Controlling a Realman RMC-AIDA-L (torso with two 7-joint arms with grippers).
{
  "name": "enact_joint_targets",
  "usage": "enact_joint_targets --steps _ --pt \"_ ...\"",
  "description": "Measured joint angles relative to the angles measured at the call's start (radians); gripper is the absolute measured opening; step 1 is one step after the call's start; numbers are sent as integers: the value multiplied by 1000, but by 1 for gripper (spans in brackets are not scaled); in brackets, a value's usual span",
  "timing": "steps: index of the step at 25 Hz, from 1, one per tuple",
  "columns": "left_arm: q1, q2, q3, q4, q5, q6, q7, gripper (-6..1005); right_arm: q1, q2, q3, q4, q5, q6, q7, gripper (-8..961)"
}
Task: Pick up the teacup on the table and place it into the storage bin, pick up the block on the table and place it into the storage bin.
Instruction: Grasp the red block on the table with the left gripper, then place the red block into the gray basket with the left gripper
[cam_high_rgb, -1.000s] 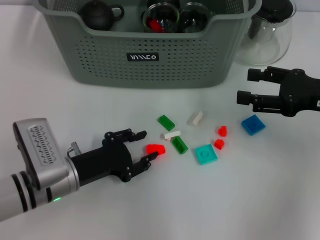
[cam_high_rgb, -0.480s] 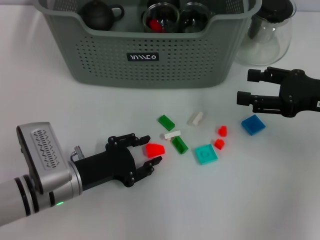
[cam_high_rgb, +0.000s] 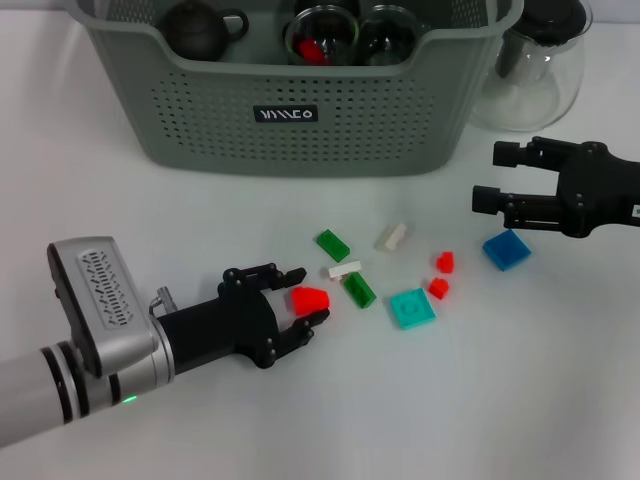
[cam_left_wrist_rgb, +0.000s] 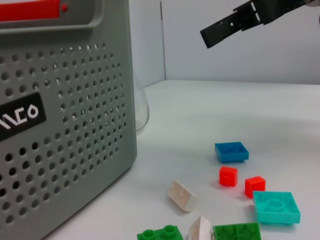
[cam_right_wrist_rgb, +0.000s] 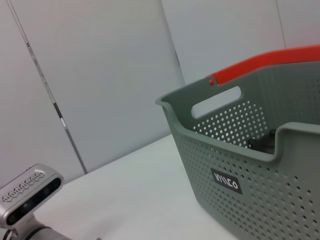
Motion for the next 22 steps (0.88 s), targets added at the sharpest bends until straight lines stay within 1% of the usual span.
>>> enact_joint_targets --steps 4,9,11,13,15,18,20,22 --pt "-5 1 1 -1 4 -15 -17 523 -2 0 1 0 0 0 2 856" --pt "-6 3 1 2 5 -4 -40 341 -2 -1 -1 0 0 0 3 856" --pt "0 6 -1 21 7 38 -76 332 -2 -1 -1 0 0 0 4 856" --pt "17 8 -1 78 12 115 -159 322 -3 -2 0 -1 0 0 3 856" --pt "35 12 0 163 19 205 -293 313 -4 -3 2 -1 0 -1 1 856" --pt "49 25 -6 280 18 378 -487 299 -4 -3 4 -1 0 -1 0 857" --pt "40 40 -32 352 -1 529 -628 290 -5 -2 4 -1 0 0 0 857" --pt "9 53 -80 424 -33 654 -786 300 -4 -2 3 0 0 0 -1 857"
